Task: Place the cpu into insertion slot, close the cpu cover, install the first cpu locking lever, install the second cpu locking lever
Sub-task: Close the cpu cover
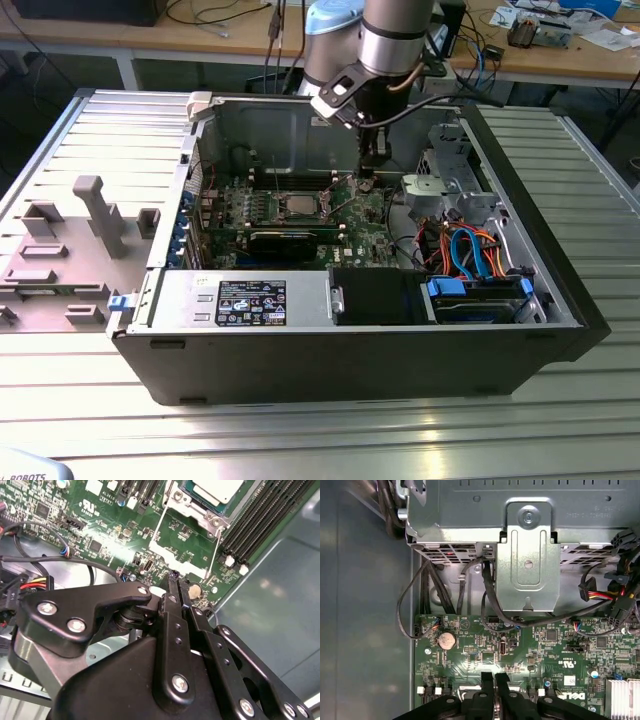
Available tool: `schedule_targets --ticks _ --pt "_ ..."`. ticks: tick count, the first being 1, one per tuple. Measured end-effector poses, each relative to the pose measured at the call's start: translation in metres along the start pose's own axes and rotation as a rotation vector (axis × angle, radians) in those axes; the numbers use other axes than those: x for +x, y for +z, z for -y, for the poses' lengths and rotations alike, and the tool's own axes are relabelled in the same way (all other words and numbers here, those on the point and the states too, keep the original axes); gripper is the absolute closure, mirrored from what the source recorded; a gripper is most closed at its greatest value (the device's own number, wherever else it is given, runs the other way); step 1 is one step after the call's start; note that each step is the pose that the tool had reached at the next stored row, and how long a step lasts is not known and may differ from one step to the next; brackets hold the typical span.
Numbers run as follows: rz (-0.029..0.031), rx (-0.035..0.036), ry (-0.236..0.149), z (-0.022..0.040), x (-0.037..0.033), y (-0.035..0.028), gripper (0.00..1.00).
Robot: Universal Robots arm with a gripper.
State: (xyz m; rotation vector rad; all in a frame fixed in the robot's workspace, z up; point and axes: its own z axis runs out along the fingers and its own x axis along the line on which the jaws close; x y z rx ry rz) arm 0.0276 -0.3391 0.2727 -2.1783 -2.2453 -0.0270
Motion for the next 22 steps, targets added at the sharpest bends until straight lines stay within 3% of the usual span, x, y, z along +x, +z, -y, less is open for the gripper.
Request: schedule_targets --ticks 7,13,18,22 --pt "-0.0001 0.0008 -0.014 -0.0058 -0.0001 0.0096 0.84" --pt "-0.0001 0.001 -0.015 -0.0064 0.0001 0.0209 0.84" --pt "0.001 -0.0012 -0.015 -0.0051 0.0001 0.0211 0.84" --pt "0.0012 -0.0068 -0.015 -0.0002 0.0003 0.0198 0.84"
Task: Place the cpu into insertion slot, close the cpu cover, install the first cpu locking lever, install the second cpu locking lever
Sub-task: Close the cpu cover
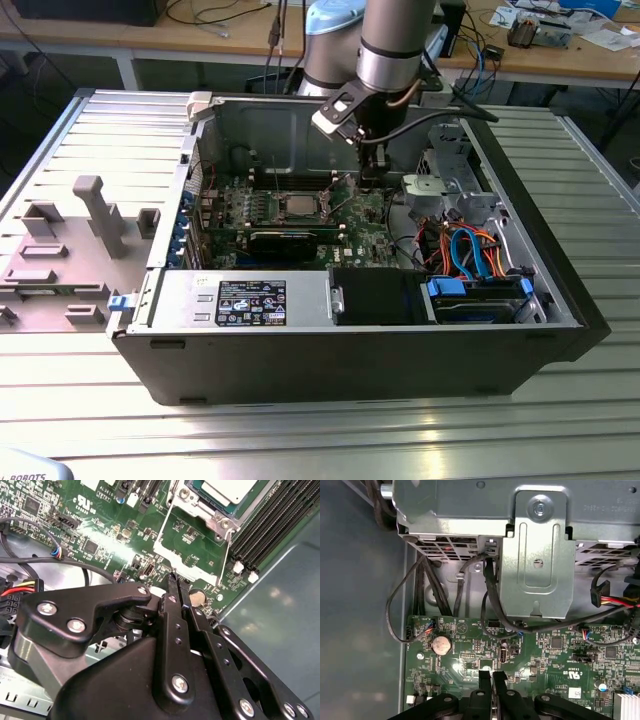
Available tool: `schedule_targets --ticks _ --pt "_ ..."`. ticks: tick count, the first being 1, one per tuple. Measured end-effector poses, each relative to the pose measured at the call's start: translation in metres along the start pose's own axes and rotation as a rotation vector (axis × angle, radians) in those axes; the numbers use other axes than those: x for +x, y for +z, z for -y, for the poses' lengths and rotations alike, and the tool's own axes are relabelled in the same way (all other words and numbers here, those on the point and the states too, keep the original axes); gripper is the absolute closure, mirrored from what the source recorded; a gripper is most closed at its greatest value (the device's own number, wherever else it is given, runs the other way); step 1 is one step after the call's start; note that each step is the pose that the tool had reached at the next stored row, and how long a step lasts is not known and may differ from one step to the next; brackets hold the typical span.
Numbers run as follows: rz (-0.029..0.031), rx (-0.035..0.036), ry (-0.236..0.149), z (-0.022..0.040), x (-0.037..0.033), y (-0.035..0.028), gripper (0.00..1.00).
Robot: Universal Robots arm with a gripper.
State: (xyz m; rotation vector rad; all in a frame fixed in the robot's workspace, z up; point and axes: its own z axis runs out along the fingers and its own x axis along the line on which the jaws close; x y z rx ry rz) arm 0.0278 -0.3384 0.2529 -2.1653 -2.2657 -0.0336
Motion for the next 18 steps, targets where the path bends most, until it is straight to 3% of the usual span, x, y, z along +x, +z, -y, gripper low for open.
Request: schedule_targets --ticks 9,18 --pt "0.0 -0.002 0.0 0.0146 0.0007 -0.0001 0.84" --pt "0.0 -0.002 0.0 0.0212 0.001 -0.0002 0.84"
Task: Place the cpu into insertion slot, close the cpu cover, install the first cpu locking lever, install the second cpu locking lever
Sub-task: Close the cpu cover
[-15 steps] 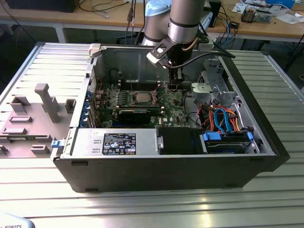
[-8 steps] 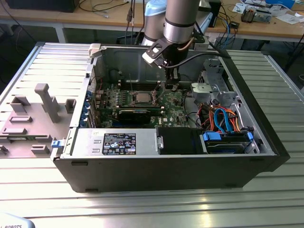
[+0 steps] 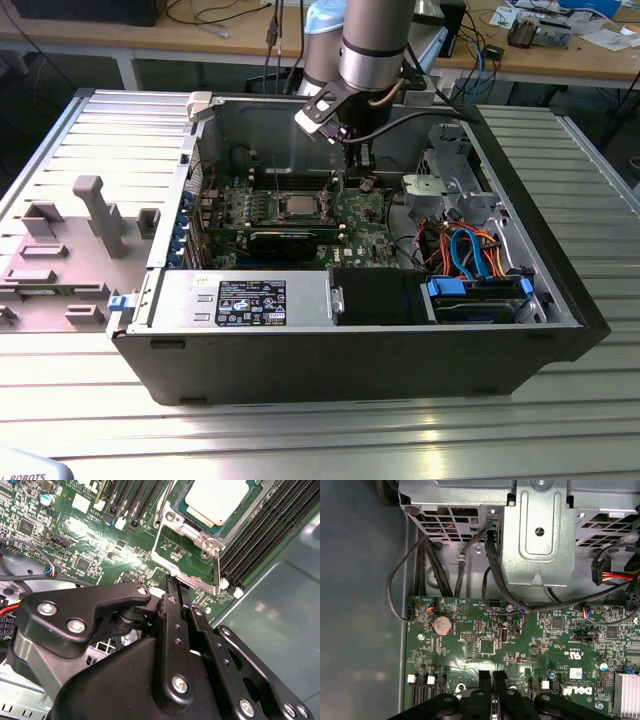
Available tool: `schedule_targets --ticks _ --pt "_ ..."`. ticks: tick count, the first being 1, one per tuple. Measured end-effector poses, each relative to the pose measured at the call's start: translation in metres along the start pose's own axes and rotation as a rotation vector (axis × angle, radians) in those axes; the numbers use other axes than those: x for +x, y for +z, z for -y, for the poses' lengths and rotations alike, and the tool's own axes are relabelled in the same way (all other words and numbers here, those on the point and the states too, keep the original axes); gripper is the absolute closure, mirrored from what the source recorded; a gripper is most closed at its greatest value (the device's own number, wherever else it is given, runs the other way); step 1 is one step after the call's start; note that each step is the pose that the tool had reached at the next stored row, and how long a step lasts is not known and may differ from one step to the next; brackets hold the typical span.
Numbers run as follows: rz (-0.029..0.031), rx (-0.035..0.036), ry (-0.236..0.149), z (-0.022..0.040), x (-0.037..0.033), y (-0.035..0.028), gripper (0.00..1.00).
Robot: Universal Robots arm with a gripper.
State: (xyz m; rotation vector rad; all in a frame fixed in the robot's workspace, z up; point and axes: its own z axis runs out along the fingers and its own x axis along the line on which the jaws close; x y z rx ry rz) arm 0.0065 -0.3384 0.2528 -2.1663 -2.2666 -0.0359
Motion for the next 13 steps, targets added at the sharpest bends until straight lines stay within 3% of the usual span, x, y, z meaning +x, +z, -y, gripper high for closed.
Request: schedule_targets --ticks 13 --pt "0.0001 0.0 0.0 0.0132 0.0006 -0.0002 0.84"
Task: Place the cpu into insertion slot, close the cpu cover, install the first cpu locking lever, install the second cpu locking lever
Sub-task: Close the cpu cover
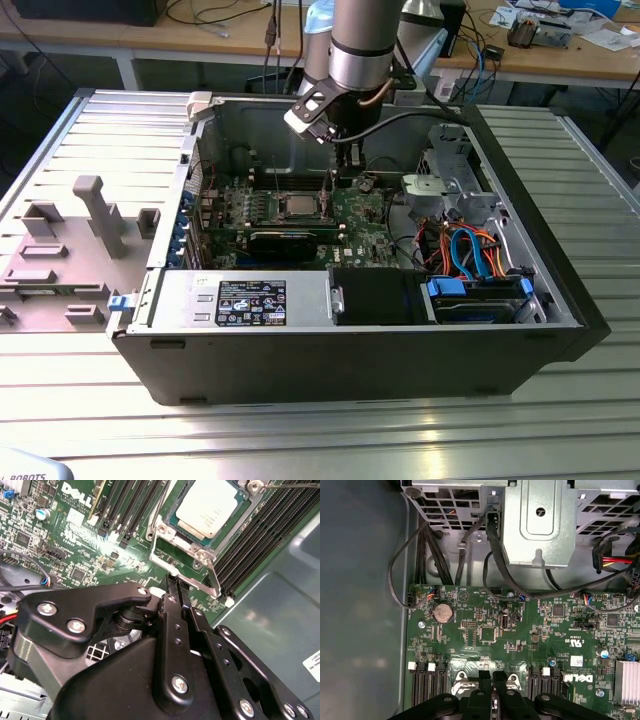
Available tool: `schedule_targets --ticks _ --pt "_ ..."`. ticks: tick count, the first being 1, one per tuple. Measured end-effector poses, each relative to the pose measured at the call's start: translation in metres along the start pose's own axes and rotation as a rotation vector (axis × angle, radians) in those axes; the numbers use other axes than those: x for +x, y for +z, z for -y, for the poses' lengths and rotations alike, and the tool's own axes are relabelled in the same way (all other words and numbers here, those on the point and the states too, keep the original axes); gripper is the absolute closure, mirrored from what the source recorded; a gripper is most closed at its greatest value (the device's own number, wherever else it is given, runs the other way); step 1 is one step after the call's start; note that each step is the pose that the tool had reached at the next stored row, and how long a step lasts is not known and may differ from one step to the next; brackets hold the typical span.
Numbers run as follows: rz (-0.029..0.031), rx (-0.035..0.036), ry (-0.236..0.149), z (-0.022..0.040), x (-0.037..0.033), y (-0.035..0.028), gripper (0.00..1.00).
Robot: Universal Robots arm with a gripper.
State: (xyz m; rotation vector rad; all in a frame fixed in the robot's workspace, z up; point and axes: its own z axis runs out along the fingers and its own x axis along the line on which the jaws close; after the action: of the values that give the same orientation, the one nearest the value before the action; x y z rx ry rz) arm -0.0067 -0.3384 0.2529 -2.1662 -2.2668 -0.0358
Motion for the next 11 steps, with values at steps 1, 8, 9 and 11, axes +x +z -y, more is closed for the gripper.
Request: schedule_targets --ticks 1,8,9,11 --pt "-0.0001 0.0 0.0 0.0006 0.0 0.0 0.84" --pt "0.0 0.0 0.0 0.0024 0.0001 0.0002 0.84" --pt "0.0 0.0 0.0 0.0024 0.0001 0.0002 0.84" --pt "0.0 0.0 0.0 0.003 0.0002 0.0002 0.84"
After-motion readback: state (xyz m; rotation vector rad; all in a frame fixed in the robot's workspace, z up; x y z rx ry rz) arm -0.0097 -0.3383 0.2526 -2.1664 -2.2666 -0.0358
